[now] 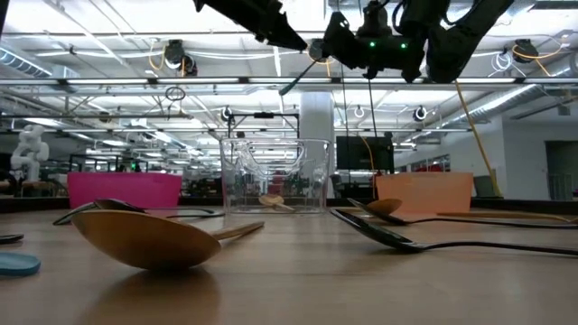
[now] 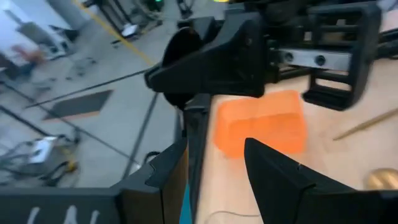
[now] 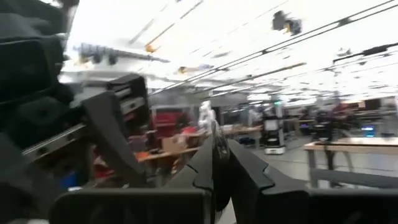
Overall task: Sort silverware by color (type)
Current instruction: Put the blue spoon into the red bin
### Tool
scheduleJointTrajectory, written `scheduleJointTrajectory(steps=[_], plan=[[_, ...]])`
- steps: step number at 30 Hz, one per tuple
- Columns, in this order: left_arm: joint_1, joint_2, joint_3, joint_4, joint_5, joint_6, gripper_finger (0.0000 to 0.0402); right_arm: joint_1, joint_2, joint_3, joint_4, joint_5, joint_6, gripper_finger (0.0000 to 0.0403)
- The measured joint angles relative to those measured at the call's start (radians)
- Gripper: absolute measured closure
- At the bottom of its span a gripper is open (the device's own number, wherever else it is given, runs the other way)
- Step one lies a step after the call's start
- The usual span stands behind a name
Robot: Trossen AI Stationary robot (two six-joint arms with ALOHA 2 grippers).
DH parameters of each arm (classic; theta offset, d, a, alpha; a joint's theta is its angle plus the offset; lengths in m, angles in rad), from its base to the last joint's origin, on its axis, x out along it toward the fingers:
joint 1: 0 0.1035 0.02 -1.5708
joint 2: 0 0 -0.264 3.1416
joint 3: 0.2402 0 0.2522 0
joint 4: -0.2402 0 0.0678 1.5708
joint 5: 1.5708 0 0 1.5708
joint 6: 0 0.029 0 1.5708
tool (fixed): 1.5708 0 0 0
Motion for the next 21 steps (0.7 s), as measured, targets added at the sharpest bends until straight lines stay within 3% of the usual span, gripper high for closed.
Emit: scheduleJointTrajectory(steps=[4,10,21], plan=[[-0.018,0.01,0.0,0.038,-0.121,0.018,0.0236,0.005,0.045,0.0,0.114,0.033,0.007,0.0387],[-0.016,0.037,-0.001,0.088,-0.16,0.058,0.0236,0.004,0.076,0.0,0.225,0.033,0.043,0.0387],[-0.025,0.109,-0.002,0.203,-0.205,0.167,0.0236,0.004,0.076,0.0,0.223,0.033,0.063,0.0387]])
